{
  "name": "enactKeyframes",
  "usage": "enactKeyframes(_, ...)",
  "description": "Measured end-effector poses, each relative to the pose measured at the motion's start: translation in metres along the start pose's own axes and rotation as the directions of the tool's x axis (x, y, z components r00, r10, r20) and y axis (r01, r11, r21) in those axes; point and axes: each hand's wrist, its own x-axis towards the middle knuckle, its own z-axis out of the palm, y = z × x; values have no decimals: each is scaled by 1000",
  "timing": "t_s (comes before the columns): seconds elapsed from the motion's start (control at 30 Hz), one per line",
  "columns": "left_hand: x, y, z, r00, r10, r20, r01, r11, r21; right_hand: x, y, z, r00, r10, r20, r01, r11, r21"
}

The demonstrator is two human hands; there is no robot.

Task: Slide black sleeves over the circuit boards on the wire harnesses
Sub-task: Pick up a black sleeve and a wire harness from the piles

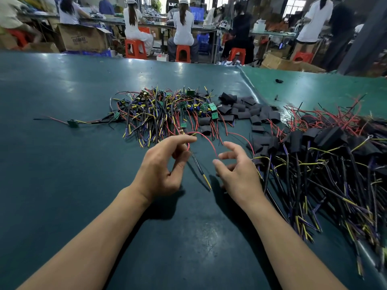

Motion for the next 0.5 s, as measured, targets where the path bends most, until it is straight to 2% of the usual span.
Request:
enactKeyframes(0.1,-2,5,0,995,88,-44,-91,995,-47,0,-1,0,995,-46,90,57,990,-125)
enactKeyframes(0.2,-4,15,8,979,201,40,-193,971,-139,-4,-2,0,978,-98,186,132,975,-180)
enactKeyframes(0.27,-4,20,14,972,220,88,-200,961,-193,-4,-1,-2,962,-155,226,187,973,-132)
enactKeyframes(0.37,-6,19,14,980,182,86,-159,962,-223,-4,-4,-2,964,-226,140,222,974,42)
enactKeyframes(0.43,-6,15,10,993,100,66,-82,969,-233,-3,-7,-1,992,-124,33,110,954,280)
enactKeyframes(0.5,-5,10,7,996,62,69,-50,985,-168,1,-8,-4,1000,4,7,-7,853,521)
